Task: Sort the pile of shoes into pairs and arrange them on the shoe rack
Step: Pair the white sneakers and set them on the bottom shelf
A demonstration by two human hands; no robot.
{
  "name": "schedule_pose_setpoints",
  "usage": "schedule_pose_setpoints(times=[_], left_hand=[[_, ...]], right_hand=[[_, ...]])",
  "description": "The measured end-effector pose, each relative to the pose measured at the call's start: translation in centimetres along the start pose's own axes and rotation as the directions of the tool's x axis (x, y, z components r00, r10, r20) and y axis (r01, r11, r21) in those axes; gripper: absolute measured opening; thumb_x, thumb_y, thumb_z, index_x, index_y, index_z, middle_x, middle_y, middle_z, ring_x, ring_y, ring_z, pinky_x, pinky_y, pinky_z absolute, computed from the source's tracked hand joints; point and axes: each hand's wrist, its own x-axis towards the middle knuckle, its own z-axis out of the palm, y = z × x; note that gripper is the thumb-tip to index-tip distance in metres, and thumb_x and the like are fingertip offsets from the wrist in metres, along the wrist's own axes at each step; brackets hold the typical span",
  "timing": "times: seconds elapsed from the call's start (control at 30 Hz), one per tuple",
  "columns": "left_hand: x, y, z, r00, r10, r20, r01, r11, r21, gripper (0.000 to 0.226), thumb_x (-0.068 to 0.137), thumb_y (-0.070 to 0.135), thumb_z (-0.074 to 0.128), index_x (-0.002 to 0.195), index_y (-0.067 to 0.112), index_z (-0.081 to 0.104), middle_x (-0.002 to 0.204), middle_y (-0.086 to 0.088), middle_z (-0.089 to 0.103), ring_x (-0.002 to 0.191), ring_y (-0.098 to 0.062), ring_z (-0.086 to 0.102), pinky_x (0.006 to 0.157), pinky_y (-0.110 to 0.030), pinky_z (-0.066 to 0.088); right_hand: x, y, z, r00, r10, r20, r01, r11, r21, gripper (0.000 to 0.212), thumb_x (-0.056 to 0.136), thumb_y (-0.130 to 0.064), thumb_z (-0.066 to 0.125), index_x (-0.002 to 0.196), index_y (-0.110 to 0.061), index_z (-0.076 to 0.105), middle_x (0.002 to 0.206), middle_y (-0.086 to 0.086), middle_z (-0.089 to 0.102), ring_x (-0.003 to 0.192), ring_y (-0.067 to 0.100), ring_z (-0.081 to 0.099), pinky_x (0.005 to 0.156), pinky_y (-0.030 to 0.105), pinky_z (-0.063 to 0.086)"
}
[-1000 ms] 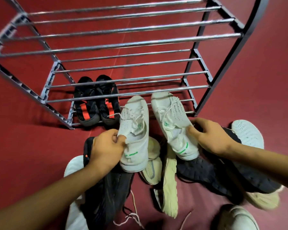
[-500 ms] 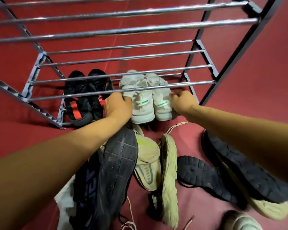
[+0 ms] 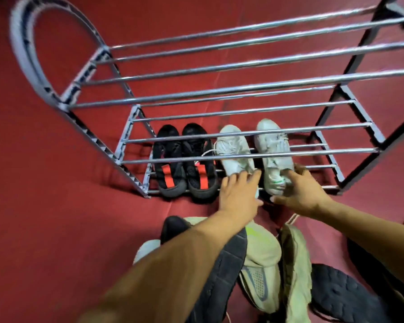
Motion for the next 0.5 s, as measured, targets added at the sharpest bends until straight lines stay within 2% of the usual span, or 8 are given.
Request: schedule_pose_setpoints(times=[0.1,0.17,0.3,0.4,0.43,0.5], left_hand=[[0.3,-0.6,-0.9,1.000,-0.014,-0.020,0.014,1.000,-0.012,0.063,0.084,0.026,0.071,0.139,0.023,0.041,0.127,-0.007,0.059,0.120,-0.033,0.050,0.098,-0.045,0.035],[0.4,-1.7,-1.7,0.998,-0.039,-0.043,0.039,0.999,-0.003,0.059,0.084,0.014,0.066,0.138,0.022,0.043,0.127,-0.007,0.059,0.122,-0.033,0.048,0.098,-0.046,0.036],[-0.2,-4.4,-2.9,0.988,-0.089,-0.123,0.092,0.996,0.011,0.054,0.090,0.027,0.063,0.141,0.021,0.045,0.128,-0.009,0.060,0.123,-0.034,0.049,0.097,-0.047,0.039],[-0.2,-5.1,-3.5,0.976,-0.060,-0.209,0.070,0.997,0.038,0.042,0.086,0.030,0.069,0.125,0.015,0.061,0.110,-0.012,0.069,0.108,-0.036,0.058,0.086,-0.043,0.046],[-0.2,-4.9,-3.8,0.975,-0.047,-0.219,0.064,0.996,0.070,0.038,0.084,0.029,0.071,0.119,0.015,0.065,0.106,-0.012,0.069,0.105,-0.035,0.059,0.085,-0.042,0.046],[0.0,-4.2,-4.1,0.988,-0.023,-0.153,0.046,0.988,0.144,0.032,0.086,0.026,0.068,0.115,0.014,0.065,0.111,-0.012,0.067,0.109,-0.034,0.056,0.088,-0.041,0.042]], right_hand=[[0.3,-1.5,0.5,0.995,0.007,-0.098,-0.009,1.000,-0.021,0.049,0.073,-0.037,0.084,0.112,-0.013,0.066,0.128,0.016,0.055,0.114,0.037,0.058,0.089,0.040,0.048],[0.3,-2.3,0.7,0.996,0.000,-0.094,-0.004,0.999,-0.035,0.041,0.073,-0.036,0.083,0.103,-0.014,0.067,0.118,0.015,0.057,0.104,0.039,0.061,0.082,0.040,0.049],[-0.1,-2.9,0.8,0.998,0.011,-0.065,-0.014,0.999,-0.047,0.032,0.074,-0.034,0.082,0.089,-0.022,0.057,0.108,0.010,0.053,0.096,0.038,0.061,0.071,0.034,0.040],[-0.4,-3.4,0.6,0.998,0.004,-0.055,-0.006,0.999,-0.034,0.034,0.074,-0.036,0.082,0.083,-0.024,0.052,0.099,0.004,0.049,0.092,0.035,0.058,0.068,0.033,0.035],[-0.5,-3.6,0.5,0.998,-0.003,-0.055,0.001,1.000,-0.027,0.034,0.074,-0.037,0.082,0.082,-0.024,0.052,0.097,0.004,0.049,0.089,0.034,0.057,0.068,0.033,0.035],[-0.7,-4.1,0.5,0.998,-0.010,-0.062,0.010,1.000,-0.002,0.033,0.074,-0.036,0.082,0.080,-0.025,0.052,0.093,0.003,0.049,0.083,0.030,0.053,0.067,0.032,0.035]])
